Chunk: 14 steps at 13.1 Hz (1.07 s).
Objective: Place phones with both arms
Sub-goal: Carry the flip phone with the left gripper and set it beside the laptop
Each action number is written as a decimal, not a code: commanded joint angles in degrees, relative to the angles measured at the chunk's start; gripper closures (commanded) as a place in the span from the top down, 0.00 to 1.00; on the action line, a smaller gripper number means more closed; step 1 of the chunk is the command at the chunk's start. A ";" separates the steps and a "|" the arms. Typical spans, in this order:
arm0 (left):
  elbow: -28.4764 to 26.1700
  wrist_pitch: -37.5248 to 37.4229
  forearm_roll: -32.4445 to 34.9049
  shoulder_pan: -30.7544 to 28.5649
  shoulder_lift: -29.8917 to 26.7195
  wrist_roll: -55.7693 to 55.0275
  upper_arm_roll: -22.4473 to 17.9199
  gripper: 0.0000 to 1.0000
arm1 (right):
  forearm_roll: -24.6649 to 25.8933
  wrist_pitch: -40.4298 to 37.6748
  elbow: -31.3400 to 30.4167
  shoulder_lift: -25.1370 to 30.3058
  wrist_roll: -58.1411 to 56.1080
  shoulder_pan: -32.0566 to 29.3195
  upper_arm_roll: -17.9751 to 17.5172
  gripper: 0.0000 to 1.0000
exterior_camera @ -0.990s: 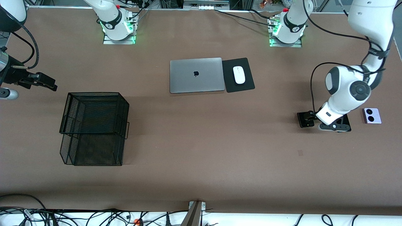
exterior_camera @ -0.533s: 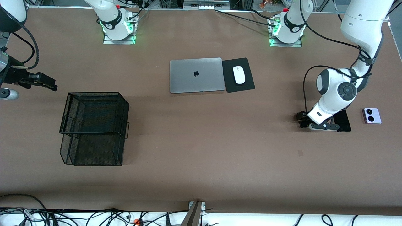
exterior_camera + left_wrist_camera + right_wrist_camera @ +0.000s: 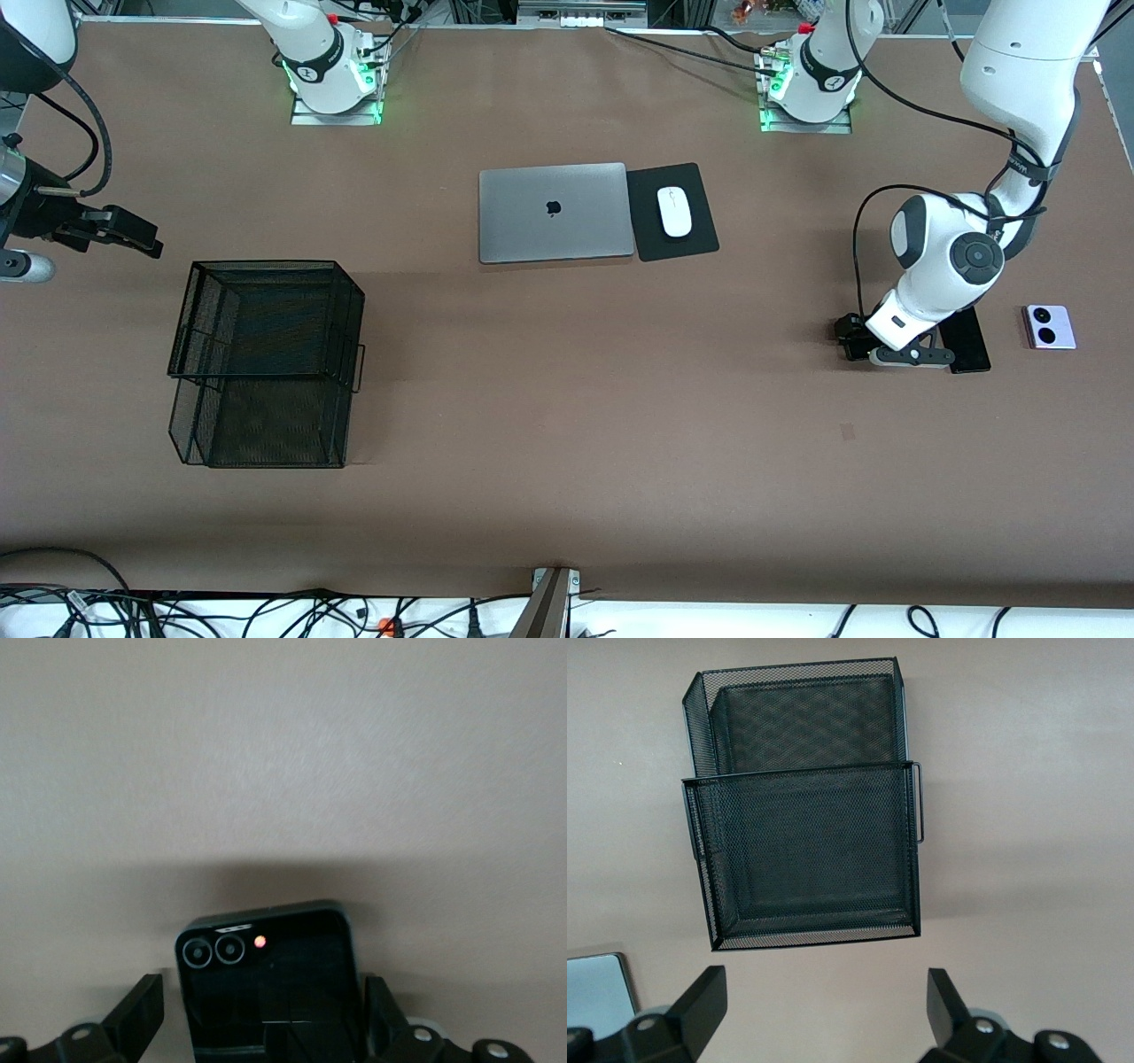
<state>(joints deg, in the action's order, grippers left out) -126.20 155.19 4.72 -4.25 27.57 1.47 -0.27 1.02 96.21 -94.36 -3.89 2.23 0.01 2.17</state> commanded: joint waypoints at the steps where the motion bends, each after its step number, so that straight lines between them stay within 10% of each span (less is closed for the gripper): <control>1: -0.09 -0.33 -2.17 -0.68 0.38 0.90 0.53 0.92 | -0.05 0.30 -0.21 0.28 0.67 -0.28 -0.50 1.00; 2: -0.01 -0.50 -2.17 -0.68 0.20 0.90 0.53 0.58 | -0.05 0.47 -0.21 0.28 0.67 -0.28 -0.50 1.00; 4: 0.69 -2.08 -2.08 -0.59 0.03 0.99 0.53 0.36 | -0.05 0.47 -0.21 0.28 0.67 -0.28 -0.50 1.00; 14: 29.51 -40.83 -1.38 4.06 0.11 5.80 0.62 0.40 | 0.04 0.47 -0.21 0.28 0.67 -0.28 -0.59 1.00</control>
<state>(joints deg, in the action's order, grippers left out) -101.45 118.23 4.53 -1.83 26.85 3.35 0.76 1.02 96.29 -94.36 -3.94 2.23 0.02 2.06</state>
